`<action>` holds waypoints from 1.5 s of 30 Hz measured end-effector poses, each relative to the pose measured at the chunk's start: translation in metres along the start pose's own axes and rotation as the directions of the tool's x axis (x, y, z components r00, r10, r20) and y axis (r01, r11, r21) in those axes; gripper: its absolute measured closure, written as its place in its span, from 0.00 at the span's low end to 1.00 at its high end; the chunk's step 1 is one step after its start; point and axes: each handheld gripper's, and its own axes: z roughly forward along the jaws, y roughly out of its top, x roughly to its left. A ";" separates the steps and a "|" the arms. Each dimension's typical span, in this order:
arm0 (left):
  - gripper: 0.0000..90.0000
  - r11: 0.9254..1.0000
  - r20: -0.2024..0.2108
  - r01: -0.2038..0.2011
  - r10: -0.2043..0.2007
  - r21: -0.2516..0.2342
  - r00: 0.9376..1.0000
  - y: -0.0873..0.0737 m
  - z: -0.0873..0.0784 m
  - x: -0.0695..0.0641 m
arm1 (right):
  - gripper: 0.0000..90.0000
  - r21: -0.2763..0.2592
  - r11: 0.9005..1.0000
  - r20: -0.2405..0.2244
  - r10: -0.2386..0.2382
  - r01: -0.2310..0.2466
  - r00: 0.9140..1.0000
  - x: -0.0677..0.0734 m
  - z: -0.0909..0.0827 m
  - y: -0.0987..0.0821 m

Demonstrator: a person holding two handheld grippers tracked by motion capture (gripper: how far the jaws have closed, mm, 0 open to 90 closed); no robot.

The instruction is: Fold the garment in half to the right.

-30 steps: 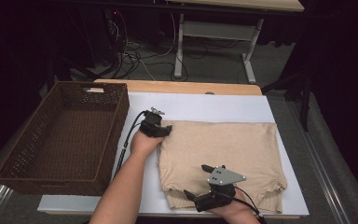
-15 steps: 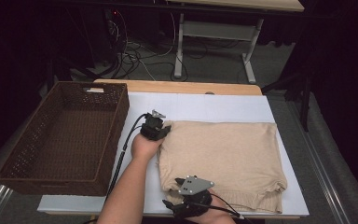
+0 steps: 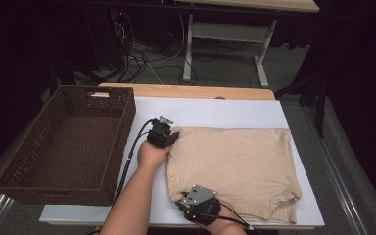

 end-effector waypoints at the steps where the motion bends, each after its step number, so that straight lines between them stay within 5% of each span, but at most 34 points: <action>1: 0.82 1.000 -0.002 -0.002 0.002 0.000 1.000 0.000 0.000 0.000 | 0.82 -0.003 1.000 0.009 -0.005 0.005 1.000 -0.001 0.001 0.000; 6: 0.82 1.000 0.002 0.004 -0.004 0.001 1.000 -0.001 -0.001 0.000 | 0.88 0.002 1.000 0.018 -0.027 0.027 0.999 -0.002 0.001 0.001; 11: 0.82 1.000 0.009 0.011 -0.011 0.001 1.000 -0.001 -0.001 0.001 | 0.91 -0.023 1.000 -0.012 0.017 -0.017 1.000 -0.006 -0.001 -0.001; 32: 0.82 0.999 0.043 0.039 -0.039 0.003 0.998 -0.001 0.000 0.006 | 0.91 -0.205 0.978 -0.002 0.050 -0.050 0.999 -0.016 -0.040 0.005; 45: 0.83 1.000 0.025 0.025 -0.026 0.005 0.999 0.000 -0.001 0.003 | 0.91 -0.227 0.973 -0.008 0.044 -0.044 0.999 -0.022 -0.047 0.008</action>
